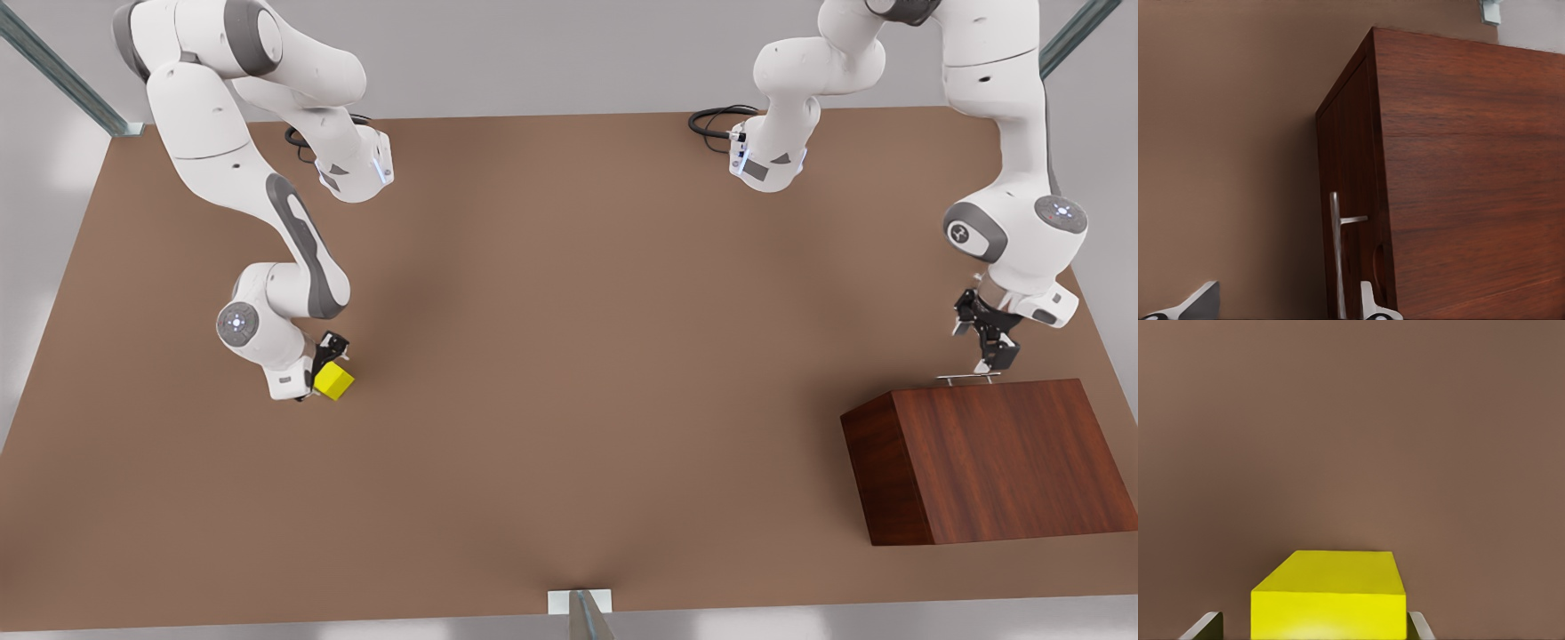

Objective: Open the drawer with left arm, place the square in the middle with right arm, and place the square in the drawer with left arm

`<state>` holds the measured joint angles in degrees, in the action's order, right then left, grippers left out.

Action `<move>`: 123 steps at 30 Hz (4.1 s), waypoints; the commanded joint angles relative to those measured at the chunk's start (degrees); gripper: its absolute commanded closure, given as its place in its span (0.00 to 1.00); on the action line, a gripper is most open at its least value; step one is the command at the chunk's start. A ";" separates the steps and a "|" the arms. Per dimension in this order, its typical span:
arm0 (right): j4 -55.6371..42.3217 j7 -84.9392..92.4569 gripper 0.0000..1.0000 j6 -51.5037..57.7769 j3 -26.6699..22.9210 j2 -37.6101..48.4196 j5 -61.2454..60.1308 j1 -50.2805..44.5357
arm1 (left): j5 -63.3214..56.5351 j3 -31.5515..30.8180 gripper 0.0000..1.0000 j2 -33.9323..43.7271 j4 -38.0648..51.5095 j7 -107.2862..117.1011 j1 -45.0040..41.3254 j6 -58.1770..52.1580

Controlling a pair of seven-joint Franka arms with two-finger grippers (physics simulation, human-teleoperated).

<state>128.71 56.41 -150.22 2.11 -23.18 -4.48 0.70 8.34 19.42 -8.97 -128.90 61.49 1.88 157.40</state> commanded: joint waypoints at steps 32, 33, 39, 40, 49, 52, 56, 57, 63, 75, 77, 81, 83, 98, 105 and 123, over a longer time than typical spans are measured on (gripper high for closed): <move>-17.69 -39.16 0.39 2.04 13.45 -4.94 -0.71 -16.16 | 2.74 -0.08 0.00 -3.07 0.23 0.74 0.05 -5.79; -23.57 -45.32 0.39 2.04 13.19 -9.51 -0.27 -20.29 | 2.74 0.00 0.00 -3.07 0.23 0.74 0.05 -5.88; -59.27 -67.75 0.37 10.30 2.64 -30.52 0.26 -42.54 | 2.74 1.23 0.00 -0.08 -3.28 0.74 0.14 -7.11; -60.15 -68.88 0.37 10.39 2.55 -31.23 0.43 -43.50 | 2.74 1.32 0.00 0.45 -4.16 0.74 0.05 -7.11; -72.19 -79.43 0.27 12.59 1.41 -37.73 4.13 -49.48 | 2.65 3.17 0.00 4.93 -8.82 0.56 0.05 -7.29; -72.02 -79.35 0.00 10.57 1.14 -38.43 4.13 -50.10 | 2.56 3.78 0.00 6.95 -10.05 0.48 0.05 -8.25; -71.67 -79.35 0.00 10.57 0.97 -38.17 4.13 -50.27 | 2.03 5.45 0.00 12.48 -12.07 -0.05 0.05 -14.74; -71.58 -79.35 0.00 10.57 0.88 -38.00 4.13 -50.36 | -1.90 6.33 0.00 15.73 -11.90 0.04 -0.04 -19.84; -35.38 -78.29 0.00 11.62 -1.84 -2.85 4.13 -33.58 | -2.37 6.16 0.00 10.30 16.48 -37.74 -7.51 -48.50; -45.91 -53.24 0.00 59.87 -4.13 13.42 3.78 -1.67 | -0.52 -22.06 0.00 -19.68 52.09 -72.38 -17.96 -58.36; -46.00 -53.15 0.00 59.17 -5.36 13.33 4.04 -1.32 | -2.18 -22.06 0.00 -20.73 50.25 -77.31 -22.36 -51.42; -47.32 -53.77 0.00 58.03 -5.45 12.01 2.80 0.44 | -8.34 -22.06 0.00 -23.19 46.64 -76.87 -27.20 -44.38; -47.41 -53.95 0.00 56.62 -5.36 12.19 2.72 0.53 | -8.34 -22.06 0.00 -23.99 43.40 -76.96 -28.95 -39.66; -47.41 -53.86 0.00 56.53 -5.54 12.10 2.02 0.88 | -11.15 -21.62 0.00 -22.93 21.15 -81.00 -32.82 -16.69; -47.41 -53.86 0.00 56.45 -5.54 11.75 2.02 0.88 | -12.73 -21.00 0.00 -22.32 21.06 -81.09 -33.00 -17.39; -47.41 -53.86 0.00 55.30 -5.54 11.75 1.93 1.05 | -12.73 -20.47 0.23 -26.53 21.41 -80.74 -33.00 -15.29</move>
<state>81.30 2.55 -95.00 -3.43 -11.43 -2.55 1.79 -4.37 -1.05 -35.51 -107.49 -19.25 -31.11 142.12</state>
